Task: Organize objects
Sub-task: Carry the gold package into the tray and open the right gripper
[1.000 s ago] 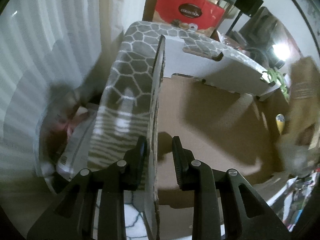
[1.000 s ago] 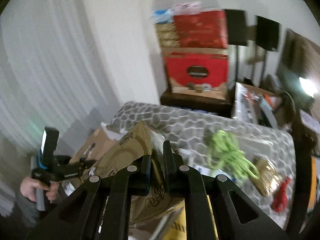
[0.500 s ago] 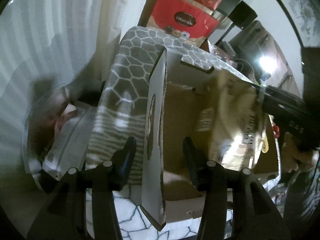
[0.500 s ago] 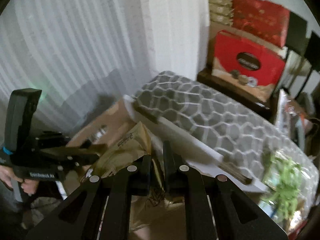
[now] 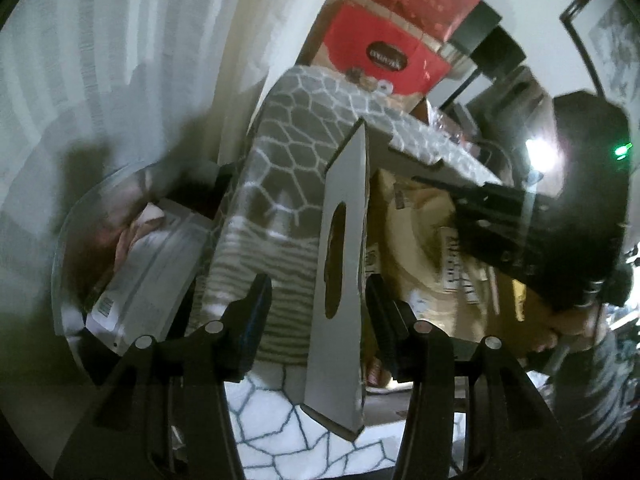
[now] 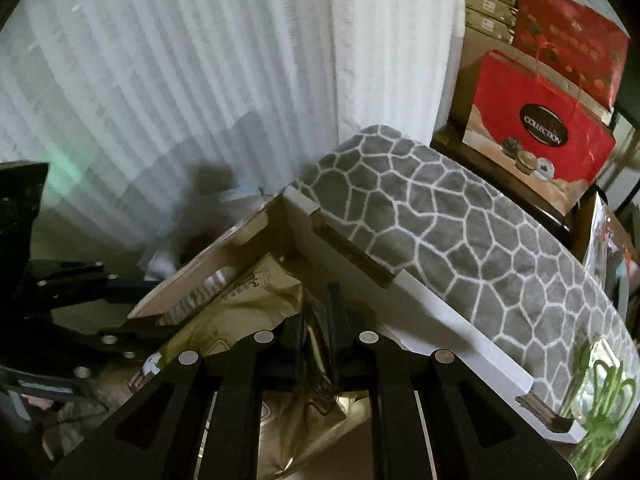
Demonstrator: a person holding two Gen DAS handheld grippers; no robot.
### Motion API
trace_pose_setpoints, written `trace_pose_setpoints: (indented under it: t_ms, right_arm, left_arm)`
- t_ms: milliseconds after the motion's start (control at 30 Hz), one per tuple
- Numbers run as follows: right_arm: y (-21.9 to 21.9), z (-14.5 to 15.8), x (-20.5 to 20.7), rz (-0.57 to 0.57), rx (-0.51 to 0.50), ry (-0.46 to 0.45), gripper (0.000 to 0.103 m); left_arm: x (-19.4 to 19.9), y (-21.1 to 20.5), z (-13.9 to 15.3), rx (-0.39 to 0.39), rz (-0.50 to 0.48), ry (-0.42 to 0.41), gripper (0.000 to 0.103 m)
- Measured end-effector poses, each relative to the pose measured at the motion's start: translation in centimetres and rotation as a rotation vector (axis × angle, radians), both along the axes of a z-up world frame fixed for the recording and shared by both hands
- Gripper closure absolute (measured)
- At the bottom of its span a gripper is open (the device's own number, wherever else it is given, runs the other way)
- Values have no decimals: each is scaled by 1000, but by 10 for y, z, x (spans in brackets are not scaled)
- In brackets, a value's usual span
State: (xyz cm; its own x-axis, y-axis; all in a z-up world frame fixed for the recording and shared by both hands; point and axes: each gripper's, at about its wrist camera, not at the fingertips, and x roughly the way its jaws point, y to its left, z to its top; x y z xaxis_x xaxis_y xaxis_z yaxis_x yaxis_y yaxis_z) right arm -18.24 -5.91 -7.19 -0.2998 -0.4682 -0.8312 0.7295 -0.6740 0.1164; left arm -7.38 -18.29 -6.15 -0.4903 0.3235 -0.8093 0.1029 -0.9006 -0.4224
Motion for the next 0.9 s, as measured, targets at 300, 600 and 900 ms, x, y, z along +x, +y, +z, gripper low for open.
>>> trace_pose_setpoints:
  t_ms: [300,600,900]
  right_arm:
    - [-6,-1,1,-2,17,24,93]
    - [32,10,8,54,107,68,98]
    - [83,26,17,113,202,107,98]
  left_arm:
    - [-7,7,2,-29,-16,-2,56]
    - [-16,17,0,-87,-40,-18,56]
    - [-21,28,-9,-144,-54,-41,56]
